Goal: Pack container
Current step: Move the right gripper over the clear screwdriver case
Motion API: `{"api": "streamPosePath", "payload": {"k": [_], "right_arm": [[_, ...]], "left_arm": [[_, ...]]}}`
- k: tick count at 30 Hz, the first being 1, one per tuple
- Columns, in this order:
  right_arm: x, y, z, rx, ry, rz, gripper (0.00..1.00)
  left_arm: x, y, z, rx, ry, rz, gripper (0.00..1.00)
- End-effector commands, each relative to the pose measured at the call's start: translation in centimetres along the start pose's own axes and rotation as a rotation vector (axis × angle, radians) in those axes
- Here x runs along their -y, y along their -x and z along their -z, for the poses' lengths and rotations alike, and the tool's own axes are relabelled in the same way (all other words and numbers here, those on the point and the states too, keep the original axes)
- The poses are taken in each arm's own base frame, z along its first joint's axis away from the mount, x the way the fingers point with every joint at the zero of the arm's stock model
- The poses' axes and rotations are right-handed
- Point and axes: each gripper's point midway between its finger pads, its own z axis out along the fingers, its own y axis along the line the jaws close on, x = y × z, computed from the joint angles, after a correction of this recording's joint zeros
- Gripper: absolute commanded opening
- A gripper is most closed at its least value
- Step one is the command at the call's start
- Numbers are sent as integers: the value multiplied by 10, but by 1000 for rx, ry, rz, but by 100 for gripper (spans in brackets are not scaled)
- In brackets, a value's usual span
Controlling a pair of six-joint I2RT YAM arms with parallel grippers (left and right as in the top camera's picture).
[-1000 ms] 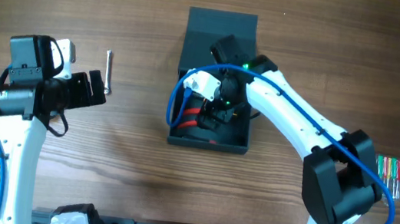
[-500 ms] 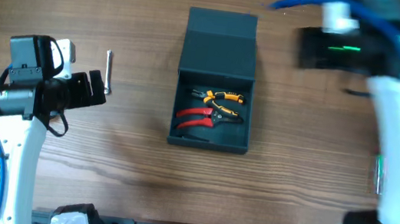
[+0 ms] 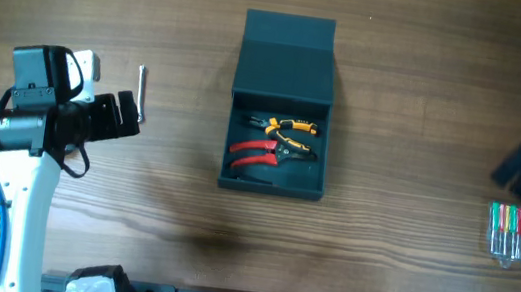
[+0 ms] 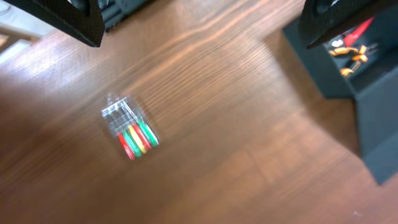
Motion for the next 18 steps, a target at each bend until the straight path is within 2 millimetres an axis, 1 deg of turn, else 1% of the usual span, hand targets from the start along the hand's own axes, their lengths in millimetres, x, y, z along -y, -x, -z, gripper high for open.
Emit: {"api": "streamPosePath", "payload": {"k": [1,3,6,9,12,14,17,18], "right_arm": [[24,-24,-30,-37,-11,13,100],[38,-31,-49,-66,-40,4,100],[51,-32,-72,-111,-61,-37,100],[64,-33,-93,-194,-78,-16,100],[67,-26,-112,-235,-66,-20,100],[69,-24,-129,-281,-60,15,100],[72,-17,-154,-317,-62,15,100],[76,-17,-160,-335,-81,29,100]], "left_arm": [[6,7,6,21,-37,-10,100],[6,7,6,21,-37,-10,100],[7,7,6,21,-41,-10,100],[7,7,6,20,-41,-2,100],[7,7,6,20,-41,-2,100],[7,6,6,16,-40,-1,100],[7,5,6,13,-40,-1,100],[7,5,6,13,-40,-1,100]]}}
